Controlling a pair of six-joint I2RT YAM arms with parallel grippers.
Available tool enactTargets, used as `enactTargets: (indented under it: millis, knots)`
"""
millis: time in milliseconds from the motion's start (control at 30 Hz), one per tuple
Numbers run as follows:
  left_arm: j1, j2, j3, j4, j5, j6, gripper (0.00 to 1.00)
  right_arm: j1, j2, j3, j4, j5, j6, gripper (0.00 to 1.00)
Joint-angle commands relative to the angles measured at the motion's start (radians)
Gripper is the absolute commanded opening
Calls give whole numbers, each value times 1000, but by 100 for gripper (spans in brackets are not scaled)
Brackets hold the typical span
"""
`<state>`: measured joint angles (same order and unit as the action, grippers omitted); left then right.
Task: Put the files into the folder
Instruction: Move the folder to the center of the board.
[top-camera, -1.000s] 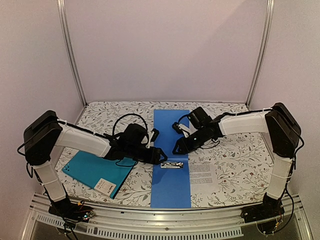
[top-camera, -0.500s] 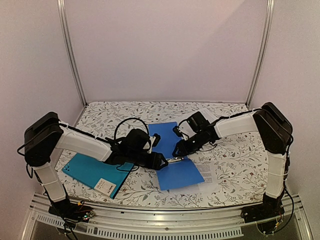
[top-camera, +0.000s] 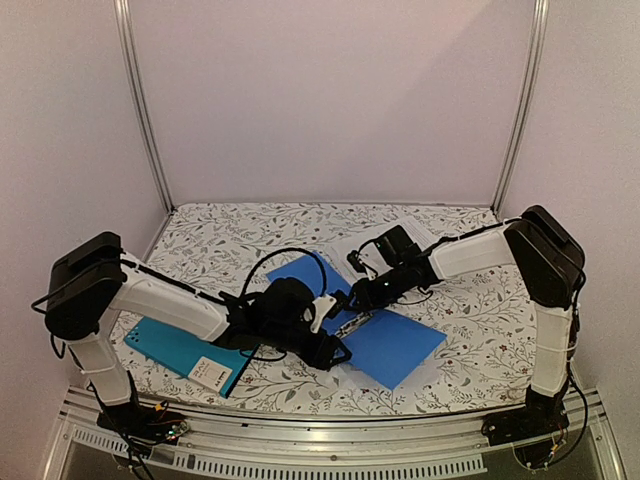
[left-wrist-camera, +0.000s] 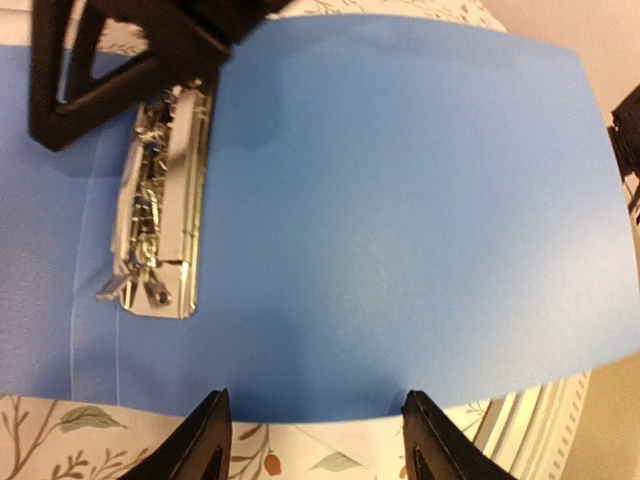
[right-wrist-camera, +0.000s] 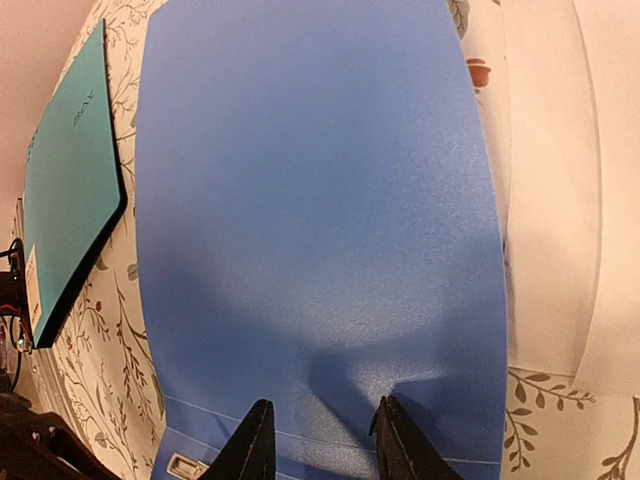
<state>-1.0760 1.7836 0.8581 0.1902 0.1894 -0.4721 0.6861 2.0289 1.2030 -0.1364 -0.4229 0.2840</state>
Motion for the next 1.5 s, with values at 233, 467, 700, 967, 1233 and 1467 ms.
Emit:
enactTargets:
  millis: [233, 467, 700, 967, 1233, 1467]
  knots:
    - [-58, 73, 131, -227, -5, 145, 55, -4, 64, -56, -20, 85, 89, 35]
    - [-40, -7, 70, -143, -60, 101, 60, -3, -8, -72, -21, 82, 83, 36]
    - [-2, -85, -26, 2, -40, 43, 66, 27, -110, -109, -15, 122, 79, 37]
    - [31, -192, -116, 52, -27, 23, 68, 160, -153, -190, 93, 318, 152, 40]
    - [26, -382, -203, -184, -44, 83, 74, 228, -152, -199, 115, 418, 183, 41]
    - [14, -609, -355, -222, -54, 43, 80, 228, -122, -167, 100, 480, 162, 42]
